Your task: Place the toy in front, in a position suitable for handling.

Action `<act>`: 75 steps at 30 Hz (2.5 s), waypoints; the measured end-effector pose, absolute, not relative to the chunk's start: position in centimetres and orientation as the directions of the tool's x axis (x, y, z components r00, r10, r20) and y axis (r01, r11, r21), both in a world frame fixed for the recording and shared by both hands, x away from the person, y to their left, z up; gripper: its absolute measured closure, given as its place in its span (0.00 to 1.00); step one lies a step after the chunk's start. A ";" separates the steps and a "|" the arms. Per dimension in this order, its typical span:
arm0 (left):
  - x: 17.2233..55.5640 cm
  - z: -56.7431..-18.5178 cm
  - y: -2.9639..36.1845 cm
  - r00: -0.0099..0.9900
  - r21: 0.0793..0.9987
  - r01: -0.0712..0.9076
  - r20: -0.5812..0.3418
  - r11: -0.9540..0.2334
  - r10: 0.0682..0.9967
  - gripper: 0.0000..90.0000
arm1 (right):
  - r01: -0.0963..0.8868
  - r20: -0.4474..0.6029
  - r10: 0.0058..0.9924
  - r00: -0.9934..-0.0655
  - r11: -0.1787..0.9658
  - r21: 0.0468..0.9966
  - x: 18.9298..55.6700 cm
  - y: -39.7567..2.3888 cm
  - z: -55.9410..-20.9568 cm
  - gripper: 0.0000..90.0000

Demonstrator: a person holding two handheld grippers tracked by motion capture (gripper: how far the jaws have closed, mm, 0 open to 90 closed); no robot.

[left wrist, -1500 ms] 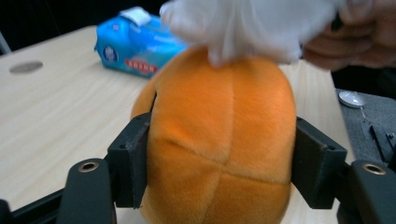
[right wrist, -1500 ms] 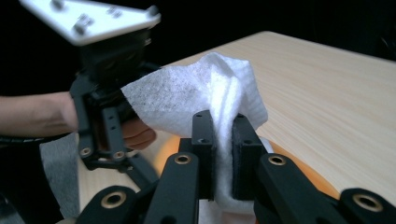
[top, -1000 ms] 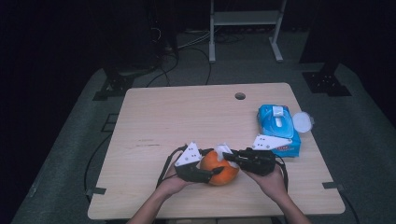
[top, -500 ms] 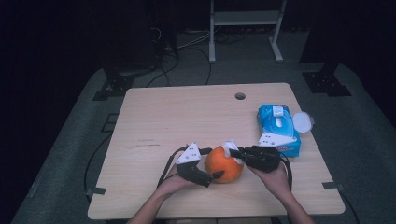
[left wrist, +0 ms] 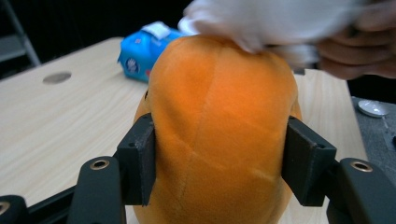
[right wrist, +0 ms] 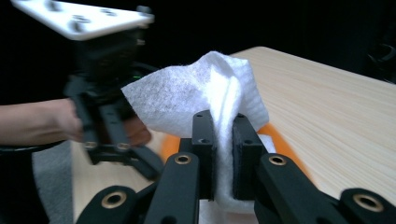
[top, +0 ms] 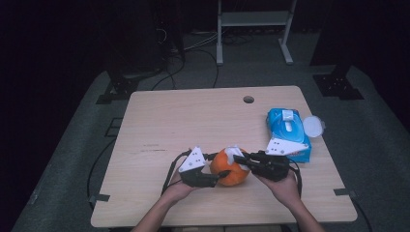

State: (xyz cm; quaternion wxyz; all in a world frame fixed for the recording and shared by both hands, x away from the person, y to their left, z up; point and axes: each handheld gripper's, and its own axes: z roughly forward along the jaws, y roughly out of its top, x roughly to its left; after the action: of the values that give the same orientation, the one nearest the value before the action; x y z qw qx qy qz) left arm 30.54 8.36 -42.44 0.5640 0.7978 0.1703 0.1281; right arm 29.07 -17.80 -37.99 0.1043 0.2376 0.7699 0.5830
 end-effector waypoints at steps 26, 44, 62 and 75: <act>31.5 -43.9 8.5 0.893 0.929 0.240 -0.098 -0.281 0.438 0.37 | 0.233 0.051 0.514 -0.856 0.296 0.926 28.8 -17.3 -39.7 0.91; 30.7 -44.1 7.4 0.907 0.934 0.158 -0.010 -0.319 0.421 0.35 | 0.265 0.056 0.586 -0.808 0.277 0.923 29.9 -19.6 -39.8 0.91; 29.9 -44.1 6.5 0.914 0.943 0.076 0.064 -0.323 0.401 0.23 | 0.212 0.009 0.551 -0.835 0.307 0.928 29.2 -18.3 -39.2 0.91; 29.2 -44.5 6.0 0.921 0.931 0.048 0.099 -0.361 0.377 0.33 | 0.182 -0.026 0.494 -0.869 0.367 0.912 27.9 -15.5 -39.3 0.91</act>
State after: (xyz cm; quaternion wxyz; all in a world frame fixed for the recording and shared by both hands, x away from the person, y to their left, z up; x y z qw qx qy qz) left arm 29.22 5.96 -44.50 0.5497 0.8113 0.1309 0.1497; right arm 27.93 -15.49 -39.34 0.1494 0.2080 0.8132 0.5227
